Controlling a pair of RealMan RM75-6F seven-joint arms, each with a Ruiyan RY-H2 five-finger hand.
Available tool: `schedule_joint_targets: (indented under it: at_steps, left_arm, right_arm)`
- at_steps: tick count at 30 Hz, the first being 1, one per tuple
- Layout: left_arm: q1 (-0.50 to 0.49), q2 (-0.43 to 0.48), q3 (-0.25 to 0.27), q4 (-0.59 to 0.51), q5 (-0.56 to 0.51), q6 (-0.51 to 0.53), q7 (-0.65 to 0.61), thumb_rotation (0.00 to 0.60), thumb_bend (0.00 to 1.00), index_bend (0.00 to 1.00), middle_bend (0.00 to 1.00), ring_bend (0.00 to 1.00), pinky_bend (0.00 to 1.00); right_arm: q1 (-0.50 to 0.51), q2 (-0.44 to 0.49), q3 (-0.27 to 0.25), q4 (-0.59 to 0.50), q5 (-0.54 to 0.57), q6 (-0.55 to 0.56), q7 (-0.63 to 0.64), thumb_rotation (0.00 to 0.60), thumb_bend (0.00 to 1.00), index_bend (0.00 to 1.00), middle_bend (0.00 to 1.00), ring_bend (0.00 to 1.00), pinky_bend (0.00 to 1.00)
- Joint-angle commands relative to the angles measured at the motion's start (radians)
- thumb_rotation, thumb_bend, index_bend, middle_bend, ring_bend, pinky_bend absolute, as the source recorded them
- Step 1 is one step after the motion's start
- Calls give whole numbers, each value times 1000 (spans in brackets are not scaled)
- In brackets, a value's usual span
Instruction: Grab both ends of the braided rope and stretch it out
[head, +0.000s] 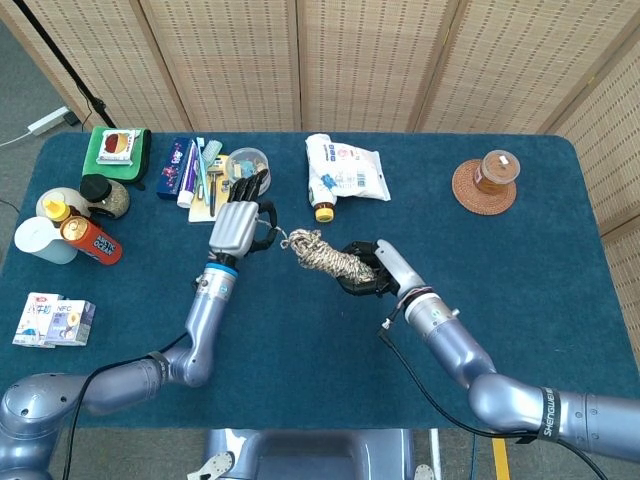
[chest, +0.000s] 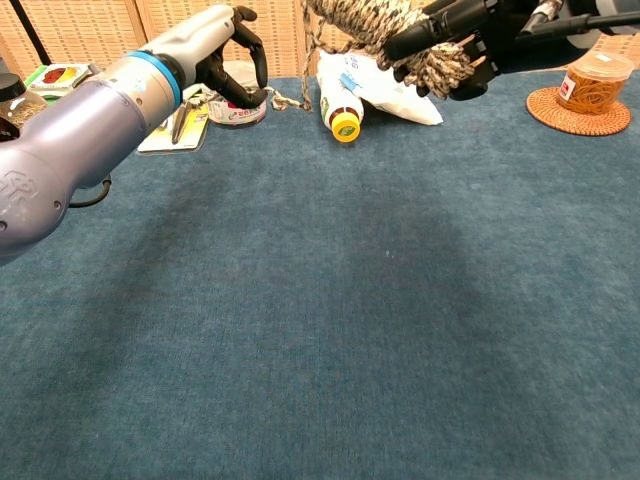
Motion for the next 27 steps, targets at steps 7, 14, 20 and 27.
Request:
schedule_joint_targets:
  at_steps: [7,14,20,27]
  left_arm:
    - [39,13,72,-14,81,-14,29,600,369,658,0,0,0]
    - [61,38,85,-38,124,-16,19,600,370,658,0,0,0]
    - [78,64,92,-68,159,-11,11,600,369,658,0,0,0]
    - [95,86,100,-99,186,-11,9,600,370,658,0,0,0]
  right_arm:
    - [56,-84,4,93,118,172,15,600,1000,678,744,584,811]
    - [77,-125,2,170,151,233,-26,600,1000,678,744,584,811]
    - [87,-165,-1,230,148,288,-69,600,1000,678,744,584,811]
    - [83,-212,5,298,145,336,-111,600,1000,678,744,584,811]
